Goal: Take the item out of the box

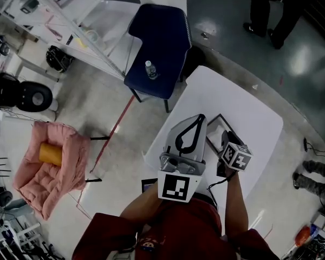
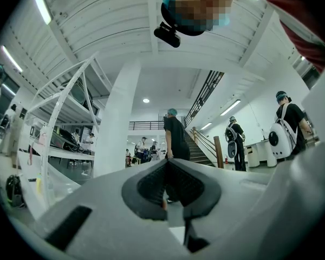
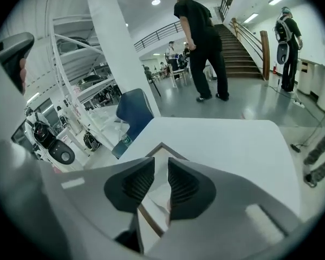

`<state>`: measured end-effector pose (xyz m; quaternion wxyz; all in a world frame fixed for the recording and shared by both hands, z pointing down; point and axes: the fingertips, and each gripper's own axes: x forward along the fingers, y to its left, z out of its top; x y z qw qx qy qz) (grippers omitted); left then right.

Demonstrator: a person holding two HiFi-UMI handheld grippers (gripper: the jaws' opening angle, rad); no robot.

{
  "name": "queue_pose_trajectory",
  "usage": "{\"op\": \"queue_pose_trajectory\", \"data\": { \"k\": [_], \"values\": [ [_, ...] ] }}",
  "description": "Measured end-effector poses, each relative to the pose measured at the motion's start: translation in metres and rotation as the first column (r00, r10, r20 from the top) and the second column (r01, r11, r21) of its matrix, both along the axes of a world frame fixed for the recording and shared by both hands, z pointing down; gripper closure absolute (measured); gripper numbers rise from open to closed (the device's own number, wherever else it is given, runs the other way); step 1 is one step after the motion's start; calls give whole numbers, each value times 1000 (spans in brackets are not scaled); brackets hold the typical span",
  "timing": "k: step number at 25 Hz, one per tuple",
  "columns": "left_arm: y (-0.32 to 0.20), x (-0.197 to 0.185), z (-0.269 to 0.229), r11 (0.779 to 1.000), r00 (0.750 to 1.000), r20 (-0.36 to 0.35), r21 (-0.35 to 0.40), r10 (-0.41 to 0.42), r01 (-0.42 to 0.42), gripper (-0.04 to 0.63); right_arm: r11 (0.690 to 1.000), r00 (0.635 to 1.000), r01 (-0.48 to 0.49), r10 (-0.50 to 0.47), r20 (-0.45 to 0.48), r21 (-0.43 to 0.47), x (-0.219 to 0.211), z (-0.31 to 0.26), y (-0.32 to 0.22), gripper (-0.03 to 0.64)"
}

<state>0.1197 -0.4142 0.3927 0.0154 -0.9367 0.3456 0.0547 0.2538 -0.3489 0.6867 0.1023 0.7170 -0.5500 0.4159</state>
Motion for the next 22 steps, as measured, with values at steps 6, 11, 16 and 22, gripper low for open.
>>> {"op": "queue_pose_trajectory", "data": {
  "k": [6,11,16,22],
  "values": [
    [-3,-2,5,1000,1000,1,-12,-6,6,592,995,999,-8,13,51,-100,1,24,7,509],
    [0,-1,6,1000,1000,0,-18,-5,5,592,986,997,4,8,71,-170,-2,40,10,502],
    [-3,-3,10,1000,1000,2,-23,-7,7,592,971,994,-7,34,107,-239,-1,60,13,497],
    [-13,-4,15,999,1000,-2,-38,-13,13,592,949,988,17,32,151,-314,-2,81,9,463]
  ]
}}
